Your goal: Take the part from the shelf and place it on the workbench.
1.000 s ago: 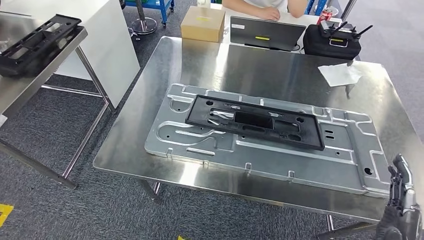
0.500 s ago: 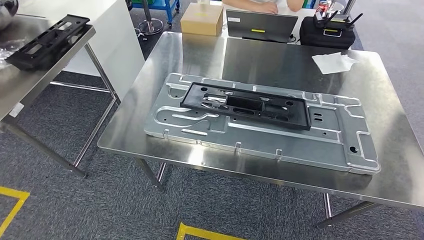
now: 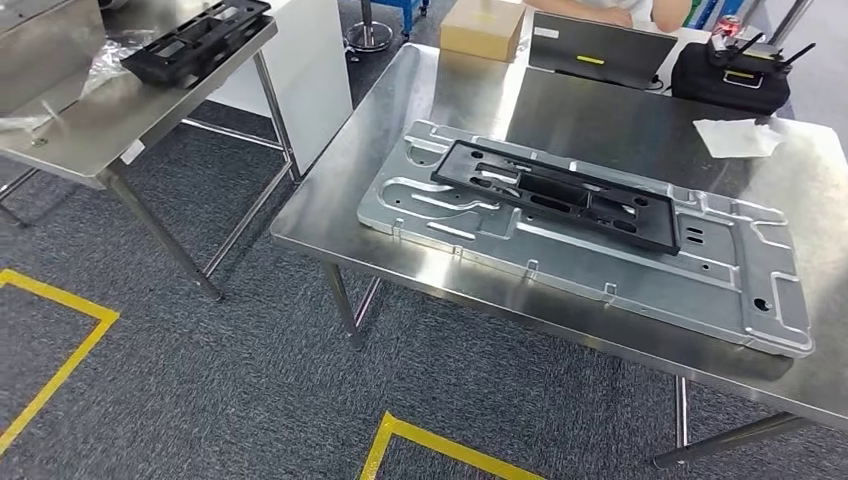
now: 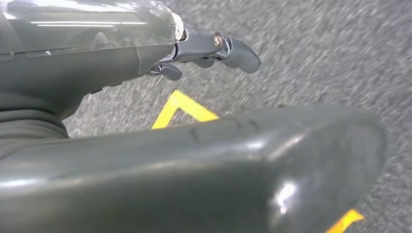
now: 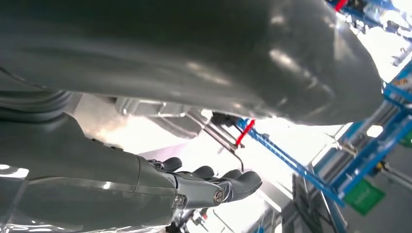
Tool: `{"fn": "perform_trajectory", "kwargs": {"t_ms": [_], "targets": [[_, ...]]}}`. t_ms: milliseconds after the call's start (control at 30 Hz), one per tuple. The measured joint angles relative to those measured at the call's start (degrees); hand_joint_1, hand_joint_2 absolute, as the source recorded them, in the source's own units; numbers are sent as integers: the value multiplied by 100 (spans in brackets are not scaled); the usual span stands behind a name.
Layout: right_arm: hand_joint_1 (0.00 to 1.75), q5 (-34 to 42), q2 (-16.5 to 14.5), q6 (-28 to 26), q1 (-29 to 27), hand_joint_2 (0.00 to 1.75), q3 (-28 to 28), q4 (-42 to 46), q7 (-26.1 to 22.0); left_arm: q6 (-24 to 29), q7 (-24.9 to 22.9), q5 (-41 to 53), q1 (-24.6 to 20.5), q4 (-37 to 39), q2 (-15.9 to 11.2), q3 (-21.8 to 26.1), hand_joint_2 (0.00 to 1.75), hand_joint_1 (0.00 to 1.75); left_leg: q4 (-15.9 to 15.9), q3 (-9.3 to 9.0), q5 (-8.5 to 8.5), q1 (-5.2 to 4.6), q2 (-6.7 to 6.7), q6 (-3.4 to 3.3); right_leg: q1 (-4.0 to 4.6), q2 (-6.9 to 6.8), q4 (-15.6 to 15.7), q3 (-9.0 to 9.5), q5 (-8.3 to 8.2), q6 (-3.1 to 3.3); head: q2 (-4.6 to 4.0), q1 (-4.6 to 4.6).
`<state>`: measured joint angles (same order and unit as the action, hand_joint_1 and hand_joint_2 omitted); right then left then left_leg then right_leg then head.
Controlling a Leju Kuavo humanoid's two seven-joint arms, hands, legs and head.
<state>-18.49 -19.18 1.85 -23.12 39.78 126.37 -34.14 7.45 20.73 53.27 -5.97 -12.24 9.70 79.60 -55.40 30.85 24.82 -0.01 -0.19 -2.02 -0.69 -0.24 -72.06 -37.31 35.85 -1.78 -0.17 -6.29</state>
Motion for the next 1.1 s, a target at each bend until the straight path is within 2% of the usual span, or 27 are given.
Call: {"fn": "perform_trajectory", "kwargs": {"t_ms": [33, 67, 133, 200, 233, 300, 333, 367, 400, 467, 500, 533, 567, 600, 633, 700, 733, 800, 833, 867, 900, 933, 967, 1000, 1033, 1067, 1100], "targets": [[0, -4, -2, 12, 3, 0, 17, -32, 15, 1, 0, 4, 2, 0, 0, 0, 0, 0, -18, 103, -73, 3, -66, 14, -8, 6, -115, 51, -51, -4, 0, 0], [0, -8, -2, 26, 8, 0, 38, -69, 34, 0, -1, 8, 4, 0, 0, 0, 0, 0, -42, 207, -141, 9, -133, 34, -17, 19, -32, 194, -205, -5, 0, 0], [0, -19, -3, 76, 23, 0, 97, -162, 71, -1, -1, 9, 3, 0, 0, 0, 0, 0, -111, 409, -261, 22, -270, 89, -48, 185, 655, 727, -478, 8, 0, 0], [0, -17, -4, 162, 39, 0, 184, -285, 102, -1, 0, 10, -7, 0, -1, 0, 0, 0, -170, 546, -372, 18, -397, 156, -62, 436, 1415, 1201, -442, 40, 0, -4], [0, -10, -6, 202, 53, 0, 230, -356, 113, 2, 1, 10, -6, 0, -2, 0, 0, 0, -174, 585, -433, 14, -461, 192, -54, 501, 1597, 1296, -382, 60, 0, -6], [0, 0, -13, 265, 106, 0, 305, -530, 138, 11, 4, 13, 16, 0, -8, 0, 0, 0, -158, 637, -541, 19, -560, 266, -43, 390, 1633, 1262, -426, 125, 0, -7], [0, -11, -18, 289, 148, 0, 327, -624, 154, 19, 5, 17, 30, 0, -12, -1, 0, 0, -202, 680, -486, 22, -516, 292, -45, 313, 1630, 1212, -476, 176, 0, -8], [0, -41, -22, 303, 184, 0, 348, -720, 172, 24, 6, 22, 41, 0, -15, -1, 0, 0, -333, 740, -318, 28, -413, 313, -49, 227, 1632, 1154, -536, 232, 0, -9], [0, -87, -28, 303, 215, 0, 373, -820, 190, 27, 7, 31, 43, 0, -18, -2, 0, 0, -577, 816, -37, 39, -272, 329, -50, 137, 1635, 1088, -598, 279, 0, -9], [0, -198, -40, 290, 261, 0, 437, -1025, 215, 27, 6, 55, 34, 0, -17, -8, 0, 0, -1305, 971, 558, 57, -77, 376, -17, -41, 1626, 948, -713, 317, 0, -10], [0, -262, -47, 303, 293, 0, 466, -1144, 230, 27, 5, 66, 32, 0, -16, -13, 0, 0, -1654, 1005, 689, 68, -41, 400, -4, -131, 1613, 865, -772, 316, 0, -10], [0, -336, -52, 332, 336, 0, 485, -1269, 241, 27, 3, 73, 32, 0, -14, -18, 0, 0, -1874, 972, 666, 75, -25, 418, 6, -216, 1591, 772, -827, 311, 0, -11], [0, -433, -54, 368, 386, 0, 496, -1402, 250, 27, 1, 76, 34, 0, -13, -24, 0, 0, -1911, 855, 527, 78, -9, 424, 15, -299, 1561, 674, -878, 304, 0, -11], [0, -559, -56, 399, 436, 0, 501, -1551, 249, 28, -1, 79, 35, 0, -13, -29, 0, 0, -1745, 641, 356, 79, 23, 415, 24, -370, 1527, 577, -924, 294, 0, -11], [0, -695, -57, 414, 484, 0, 504, -1710, 231, 28, -3, 83, 31, 0, -13, -35, 0, 0, -1398, 336, 261, 72, 106, 390, 34, -434, 1492, 496, -965, 281, 0, -11], [0, -973, -61, 385, 556, 0, 509, -2055, 164, 31, 1, 87, 8, 0, -15, -48, 0, 0, -517, -292, 378, 18, 334, 308, 52, -558, 1442, 399, -1037, 233, 0, -11], [0, -1094, -63, 352, 594, 0, 511, -2233, 127, 33, 6, 85, -2, 0, -16, -52, 0, 0, -212, -466, 477, -15, 407, 255, 53, -622, 1434, 383, -1076, 203, 0, -11], [0, -1274, -78, 291, 689, 0, 516, -2586, 74, 45, 20, 70, 10, 0, -17, -56, 0, 0, 0, -489, 484, -53, 368, 142, 46, -746, 1448, 375, -1166, 136, 0, -11], [0, -1343, -86, 270, 745, 0, 515, -2764, 57, 57, 28, 53, 26, 0, -15, -56, 0, 0, 26, -439, 412, -49, 324, 94, 34, -713, 1438, 356, -1154, 100, 0, -11], [0, -1417, -92, 250, 797, 0, 514, -2957, 43, 74, 36, 36, 38, 0, -12, -55, 0, 0, 51, -377, 330, -38, 280, 45, 25, -593, 1369, 321, -1037, 64, 0, -11], [0, -1502, -94, 229, 841, 0, 513, -3162, 32, 91, 43, 14, 44, 0, -9, -53, 0, 0, 75, -298, 239, -27, 234, 6, 16, -420, 1200, 262, -811, 33, -1, -10], [0, -1598, -94, 201, 886, 0, 508, -3384, 25, 110, 52, -8, 40, 0, -6, -51, 0, 0, 78, -202, 151, -21, 180, -24, -1, -225, 913, 184, -495, 10, -1, -10], [0, -1702, -94, 154, 930, 0, 498, -3604, 22, 128, 58, -24, 38, 0, -5, -49, 0, 0, 74, -95, 67, -24, 116, -41, -4, -95, 554, 109, -194, 2, -1, -10], [0, -1813, -93, 90, 982, 0, 483, -3809, 26, 143, 63, -38, 38, 0, -4, -46, 0, 0, 62, 13, -16, -30, 50, -46, -6, -34, 208, 57, -5, 0, -1, -10], [0, -1926, -91, 4, 1042, 0, 462, -3999, 30, 156, 67, -48, 42, 0, -2, -43, 0, 0, 44, 124, -96, -35, -19, -42, -4, -10, -33, 58, 37, 4, 0, -11], [0, -2053, -85, -132, 1106, 0, 433, -4202, 33, 168, 67, -58, 47, 0, -1, -38, 0, 0, 17, 240, -172, -37, -85, -32, -3, 1, -93, 143, -71, 12, 0, -11], [0, -2180, -71, -288, 1167, 0, 398, -4407, 38, 177, 67, -68, 52, 0, 1, -32, 0, 0, -17, 360, -243, -36, -155, -19, -4, 23, 44, 323, -260, 24, 0, -11]]}}
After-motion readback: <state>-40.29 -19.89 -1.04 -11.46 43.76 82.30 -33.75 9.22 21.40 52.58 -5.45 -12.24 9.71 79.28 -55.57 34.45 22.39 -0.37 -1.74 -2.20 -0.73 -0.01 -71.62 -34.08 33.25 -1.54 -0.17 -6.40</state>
